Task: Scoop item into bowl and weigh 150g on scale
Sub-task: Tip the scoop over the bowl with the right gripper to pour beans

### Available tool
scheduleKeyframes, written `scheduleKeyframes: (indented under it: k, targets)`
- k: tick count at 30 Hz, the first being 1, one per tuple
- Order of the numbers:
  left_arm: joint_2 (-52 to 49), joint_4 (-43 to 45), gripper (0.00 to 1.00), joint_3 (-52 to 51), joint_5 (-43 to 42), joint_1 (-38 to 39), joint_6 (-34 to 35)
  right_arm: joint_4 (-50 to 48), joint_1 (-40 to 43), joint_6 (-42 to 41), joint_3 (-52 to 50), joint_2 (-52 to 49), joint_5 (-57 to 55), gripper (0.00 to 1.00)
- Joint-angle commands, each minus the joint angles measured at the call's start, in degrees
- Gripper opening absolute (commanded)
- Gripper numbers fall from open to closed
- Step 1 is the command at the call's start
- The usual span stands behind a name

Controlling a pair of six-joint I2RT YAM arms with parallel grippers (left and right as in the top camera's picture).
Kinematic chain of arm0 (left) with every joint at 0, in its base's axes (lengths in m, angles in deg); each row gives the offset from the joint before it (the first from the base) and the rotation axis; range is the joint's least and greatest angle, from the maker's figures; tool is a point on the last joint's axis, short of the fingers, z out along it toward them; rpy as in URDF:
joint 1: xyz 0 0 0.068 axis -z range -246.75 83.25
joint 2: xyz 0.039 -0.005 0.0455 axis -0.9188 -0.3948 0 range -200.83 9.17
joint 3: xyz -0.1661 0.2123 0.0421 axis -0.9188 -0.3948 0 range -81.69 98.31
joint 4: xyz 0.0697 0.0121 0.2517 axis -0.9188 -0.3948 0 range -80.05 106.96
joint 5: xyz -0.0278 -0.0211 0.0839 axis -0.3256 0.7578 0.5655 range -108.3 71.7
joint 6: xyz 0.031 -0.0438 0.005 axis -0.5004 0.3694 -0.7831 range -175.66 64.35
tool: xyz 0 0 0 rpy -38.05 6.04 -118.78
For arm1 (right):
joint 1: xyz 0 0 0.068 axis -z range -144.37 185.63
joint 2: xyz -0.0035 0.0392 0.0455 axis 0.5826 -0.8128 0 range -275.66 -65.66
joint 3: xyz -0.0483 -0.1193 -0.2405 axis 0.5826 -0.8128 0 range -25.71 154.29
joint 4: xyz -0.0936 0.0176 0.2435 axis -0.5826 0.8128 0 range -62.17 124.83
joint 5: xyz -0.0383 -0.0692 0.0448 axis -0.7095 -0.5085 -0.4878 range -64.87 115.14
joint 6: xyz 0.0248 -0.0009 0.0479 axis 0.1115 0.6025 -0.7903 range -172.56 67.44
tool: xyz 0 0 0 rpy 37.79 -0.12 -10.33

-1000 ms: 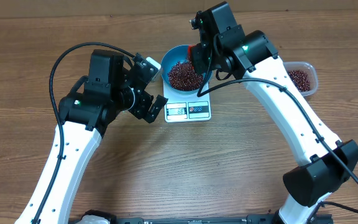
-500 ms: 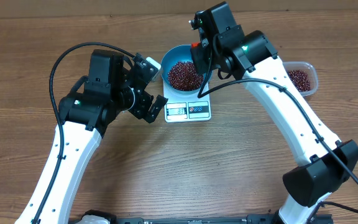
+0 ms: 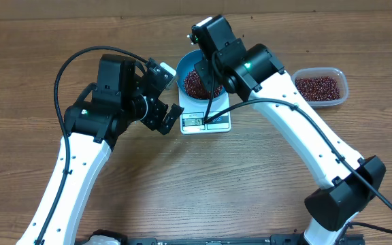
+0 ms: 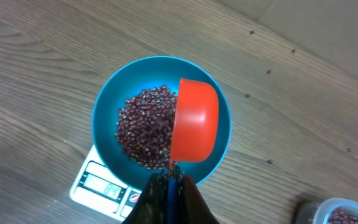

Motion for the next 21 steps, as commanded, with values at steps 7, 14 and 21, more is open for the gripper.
scheduleKeyframes:
  k: [7, 14, 21]
  targets:
    - [-0.3, 0.2, 1.0, -0.2, -0.5, -0.2, 0.4, -0.4, -0.1, 0.6, 1.2, 0.3, -2.8, 0.04]
    - [-0.3, 0.2, 0.99, -0.2, -0.5, -0.2, 0.3, -1.0, 0.0, 1.7, 1.2, 0.3, 3.0, 0.04]
    - [-0.3, 0.2, 0.99, -0.2, -0.5, -0.2, 0.3, -0.5, 0.0, 4.5, 1.2, 0.3, 0.9, 0.04]
